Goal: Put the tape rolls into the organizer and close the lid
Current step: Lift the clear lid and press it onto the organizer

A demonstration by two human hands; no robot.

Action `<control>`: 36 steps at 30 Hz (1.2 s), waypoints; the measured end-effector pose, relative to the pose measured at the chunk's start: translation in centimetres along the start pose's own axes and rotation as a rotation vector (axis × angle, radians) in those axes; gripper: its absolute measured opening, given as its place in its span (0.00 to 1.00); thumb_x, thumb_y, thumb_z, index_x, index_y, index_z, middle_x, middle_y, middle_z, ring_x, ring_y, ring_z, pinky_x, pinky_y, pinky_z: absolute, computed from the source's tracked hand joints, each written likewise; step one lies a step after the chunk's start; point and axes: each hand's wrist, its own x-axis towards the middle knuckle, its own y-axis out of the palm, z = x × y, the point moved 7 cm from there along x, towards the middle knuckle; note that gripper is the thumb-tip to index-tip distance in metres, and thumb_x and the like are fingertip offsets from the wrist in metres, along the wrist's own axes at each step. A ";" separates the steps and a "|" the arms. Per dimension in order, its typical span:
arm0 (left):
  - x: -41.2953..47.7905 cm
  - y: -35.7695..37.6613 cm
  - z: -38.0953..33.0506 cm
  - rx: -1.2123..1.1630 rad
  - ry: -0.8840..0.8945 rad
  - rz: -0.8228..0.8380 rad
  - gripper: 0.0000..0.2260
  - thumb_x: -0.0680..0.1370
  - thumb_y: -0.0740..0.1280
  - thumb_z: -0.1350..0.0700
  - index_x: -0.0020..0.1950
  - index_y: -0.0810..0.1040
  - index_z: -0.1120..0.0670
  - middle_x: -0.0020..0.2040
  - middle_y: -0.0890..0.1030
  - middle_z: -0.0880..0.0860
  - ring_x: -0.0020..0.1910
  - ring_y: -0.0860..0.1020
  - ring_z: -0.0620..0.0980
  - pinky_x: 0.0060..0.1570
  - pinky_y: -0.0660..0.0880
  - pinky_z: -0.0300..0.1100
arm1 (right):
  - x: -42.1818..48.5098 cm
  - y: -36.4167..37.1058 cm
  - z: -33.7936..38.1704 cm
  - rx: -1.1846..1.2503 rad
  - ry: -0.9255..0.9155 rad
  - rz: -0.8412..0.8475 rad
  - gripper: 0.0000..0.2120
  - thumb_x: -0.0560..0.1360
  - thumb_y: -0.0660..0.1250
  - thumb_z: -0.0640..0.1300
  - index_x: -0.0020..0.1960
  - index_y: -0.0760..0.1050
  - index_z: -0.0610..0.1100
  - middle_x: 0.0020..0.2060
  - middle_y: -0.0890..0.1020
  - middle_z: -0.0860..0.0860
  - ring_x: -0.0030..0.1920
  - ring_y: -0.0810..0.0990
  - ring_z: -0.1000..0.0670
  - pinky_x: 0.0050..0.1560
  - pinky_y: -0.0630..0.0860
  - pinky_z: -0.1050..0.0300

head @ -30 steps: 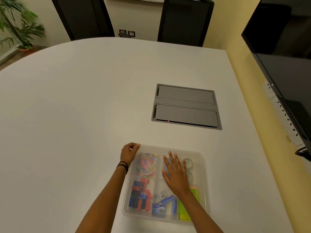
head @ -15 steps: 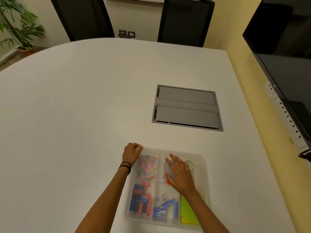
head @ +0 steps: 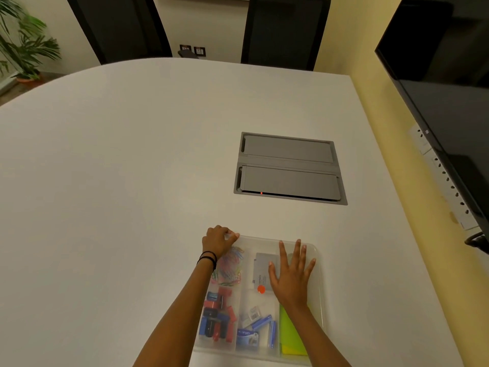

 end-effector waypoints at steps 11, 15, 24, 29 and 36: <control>-0.6 -0.4 0.1 -0.063 -0.003 -0.038 0.15 0.76 0.66 0.45 0.51 0.80 0.56 0.58 0.79 0.58 0.61 0.72 0.60 0.58 0.70 0.54 | -4.5 1.2 -4.4 0.107 -0.253 0.053 0.30 0.79 0.56 0.51 0.74 0.44 0.52 0.73 0.41 0.55 0.77 0.43 0.50 0.75 0.36 0.57; -2.0 -0.4 -1.4 0.069 0.074 -0.117 0.13 0.78 0.64 0.52 0.61 0.74 0.54 0.65 0.73 0.61 0.66 0.68 0.61 0.62 0.66 0.56 | -9.2 2.4 -4.5 0.037 -0.353 0.116 0.35 0.75 0.52 0.65 0.73 0.37 0.55 0.74 0.39 0.54 0.75 0.36 0.54 0.71 0.27 0.54; -12.6 4.9 0.9 0.552 0.652 0.090 0.27 0.79 0.44 0.39 0.75 0.46 0.47 0.77 0.46 0.58 0.76 0.45 0.62 0.71 0.28 0.53 | -11.5 2.9 -4.2 -0.075 -0.371 0.048 0.36 0.73 0.52 0.67 0.75 0.43 0.54 0.76 0.49 0.50 0.76 0.37 0.52 0.72 0.37 0.41; -17.0 6.2 4.0 0.641 0.755 0.091 0.36 0.74 0.48 0.29 0.76 0.45 0.47 0.77 0.46 0.54 0.76 0.41 0.53 0.71 0.36 0.60 | -11.6 2.9 -4.3 -0.127 -0.359 0.025 0.35 0.73 0.53 0.65 0.75 0.47 0.53 0.76 0.52 0.48 0.76 0.37 0.51 0.72 0.40 0.40; -17.8 6.3 4.2 0.678 0.730 0.113 0.40 0.71 0.51 0.27 0.76 0.44 0.47 0.77 0.49 0.55 0.75 0.38 0.54 0.69 0.39 0.63 | -11.7 3.0 -4.2 -0.163 -0.364 0.025 0.36 0.72 0.53 0.66 0.75 0.51 0.50 0.75 0.55 0.47 0.76 0.39 0.50 0.72 0.40 0.40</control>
